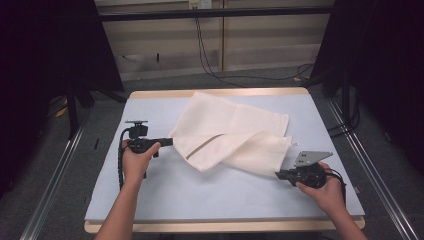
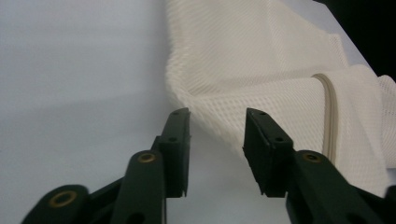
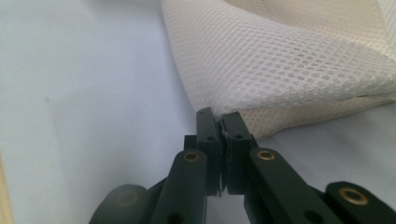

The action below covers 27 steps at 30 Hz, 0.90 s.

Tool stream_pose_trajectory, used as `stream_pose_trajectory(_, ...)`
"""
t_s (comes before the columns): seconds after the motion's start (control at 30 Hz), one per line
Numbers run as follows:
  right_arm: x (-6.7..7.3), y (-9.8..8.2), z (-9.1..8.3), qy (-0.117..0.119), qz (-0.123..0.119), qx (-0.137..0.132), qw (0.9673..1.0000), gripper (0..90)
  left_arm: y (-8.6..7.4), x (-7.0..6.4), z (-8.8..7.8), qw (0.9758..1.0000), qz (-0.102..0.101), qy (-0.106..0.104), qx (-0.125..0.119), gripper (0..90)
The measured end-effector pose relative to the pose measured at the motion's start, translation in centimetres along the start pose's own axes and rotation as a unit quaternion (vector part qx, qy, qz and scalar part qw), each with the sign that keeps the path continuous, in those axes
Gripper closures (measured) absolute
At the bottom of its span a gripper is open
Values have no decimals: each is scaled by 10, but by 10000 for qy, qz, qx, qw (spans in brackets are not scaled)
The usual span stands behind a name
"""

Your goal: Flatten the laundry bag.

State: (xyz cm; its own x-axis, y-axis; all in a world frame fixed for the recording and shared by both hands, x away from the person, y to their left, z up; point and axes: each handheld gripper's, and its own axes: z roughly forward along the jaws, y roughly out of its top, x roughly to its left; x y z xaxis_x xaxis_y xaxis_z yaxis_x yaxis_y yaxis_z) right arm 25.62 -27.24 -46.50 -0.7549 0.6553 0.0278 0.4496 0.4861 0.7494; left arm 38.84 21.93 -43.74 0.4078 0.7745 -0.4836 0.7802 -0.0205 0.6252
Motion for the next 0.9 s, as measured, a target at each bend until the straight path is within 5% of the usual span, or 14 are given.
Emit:
stream_pose_trajectory(0.2,1,0,1,-16,13,8,10000,877,-6,-8,-3,9991,311,-121,246,572)
stream_pose_trajectory(0.37,1,0,0,-17,-4,2,10000,876,-11,-16,-4,9985,356,-300,296,569)
stream_pose_trajectory(0.53,1,0,1,-33,4,-6,10000,874,-17,-39,-3,9961,564,-572,355,521)
stream_pose_trajectory(0.73,2,0,1,-55,1,-11,10000,873,-20,-53,6,9944,521,-826,399,485)
stream_pose_trajectory(0.9,2,0,1,-53,23,-15,10000,872,-21,-56,11,9947,511,-835,323,507)
